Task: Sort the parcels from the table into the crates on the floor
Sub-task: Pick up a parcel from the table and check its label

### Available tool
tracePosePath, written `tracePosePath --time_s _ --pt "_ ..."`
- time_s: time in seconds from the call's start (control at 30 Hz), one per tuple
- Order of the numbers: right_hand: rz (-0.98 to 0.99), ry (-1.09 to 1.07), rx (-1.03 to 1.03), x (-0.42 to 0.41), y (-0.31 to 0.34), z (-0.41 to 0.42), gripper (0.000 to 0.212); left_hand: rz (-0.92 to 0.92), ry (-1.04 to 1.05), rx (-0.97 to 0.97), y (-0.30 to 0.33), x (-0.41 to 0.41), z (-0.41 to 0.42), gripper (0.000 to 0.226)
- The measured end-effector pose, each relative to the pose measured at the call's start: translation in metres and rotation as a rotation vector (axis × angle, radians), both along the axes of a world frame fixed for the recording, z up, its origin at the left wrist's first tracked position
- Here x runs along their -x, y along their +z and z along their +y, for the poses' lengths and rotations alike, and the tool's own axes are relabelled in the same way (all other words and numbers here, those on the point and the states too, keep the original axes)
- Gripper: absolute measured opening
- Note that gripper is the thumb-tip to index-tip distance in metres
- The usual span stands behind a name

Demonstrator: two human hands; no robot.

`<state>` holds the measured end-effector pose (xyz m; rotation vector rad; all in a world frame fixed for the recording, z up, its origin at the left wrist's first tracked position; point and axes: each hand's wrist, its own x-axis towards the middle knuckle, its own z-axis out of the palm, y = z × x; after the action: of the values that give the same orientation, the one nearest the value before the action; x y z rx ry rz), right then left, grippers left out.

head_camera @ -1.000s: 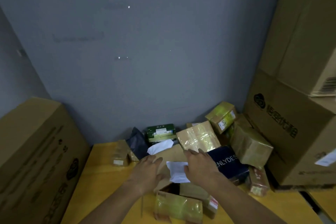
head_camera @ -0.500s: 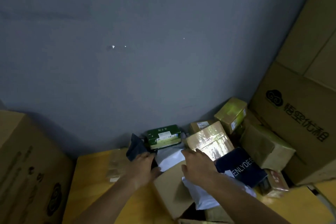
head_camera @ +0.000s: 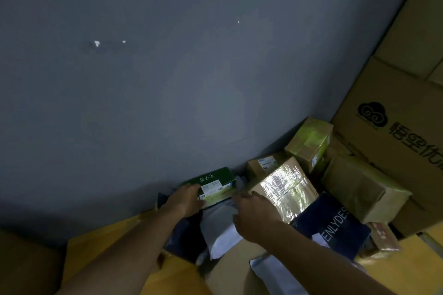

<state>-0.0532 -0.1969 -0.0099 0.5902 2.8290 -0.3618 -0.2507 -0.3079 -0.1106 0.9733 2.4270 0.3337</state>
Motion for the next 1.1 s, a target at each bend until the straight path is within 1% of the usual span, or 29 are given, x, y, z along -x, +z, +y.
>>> tracePosePath --time_s 0.07,0.13,0.27,0.37,0.47,0.53,0.63,0.73,0.77,0.87,0.97,1.07,1.1 --pt "-0.019 0.002 -0.001 0.006 -0.01 0.002 0.032 0.007 0.015 0.019 -0.015 0.016 0.008 0.053" --pt "-0.038 0.0 0.001 0.012 -0.018 0.005 0.035 0.013 0.016 0.027 -0.029 0.029 0.016 0.06" --pt "-0.04 -0.017 0.0 0.017 -0.028 0.011 0.035 0.028 -0.019 0.086 -0.051 0.051 0.027 0.069" --pt "-0.044 -0.036 0.001 0.017 -0.03 0.012 0.035 0.07 -0.024 0.128 -0.054 0.056 0.031 0.076" --pt "-0.058 -0.052 -0.003 0.018 -0.028 0.012 0.034 0.093 -0.043 0.178 -0.056 0.054 0.035 0.09" --pt "-0.065 -0.061 -0.009 0.02 -0.025 0.011 0.035 0.089 -0.055 0.215 -0.057 0.052 0.037 0.095" --pt "-0.062 -0.064 -0.015 0.021 -0.02 0.009 0.035 0.069 -0.064 0.243 -0.058 0.051 0.036 0.088" --pt "-0.061 -0.062 -0.029 0.023 -0.017 0.009 0.034 0.086 -0.092 0.232 -0.057 0.05 0.032 0.065" --pt "-0.061 -0.062 -0.034 0.024 -0.017 0.009 0.034 0.086 -0.098 0.228 -0.056 0.049 0.03 0.062" --pt "-0.055 -0.067 -0.031 0.027 -0.016 0.008 0.034 0.063 -0.127 0.204 -0.053 0.046 0.024 0.07" --pt "-0.052 -0.063 -0.02 0.026 -0.016 0.006 0.035 0.005 -0.095 0.095 -0.049 0.041 0.02 0.067" --pt "-0.062 -0.069 -0.027 0.022 -0.014 0.006 0.036 -0.035 -0.067 -0.013 -0.043 0.038 0.016 0.068" --pt "-0.065 -0.076 -0.027 0.019 -0.011 0.006 0.036 -0.04 -0.061 -0.039 -0.037 0.037 0.016 0.065"
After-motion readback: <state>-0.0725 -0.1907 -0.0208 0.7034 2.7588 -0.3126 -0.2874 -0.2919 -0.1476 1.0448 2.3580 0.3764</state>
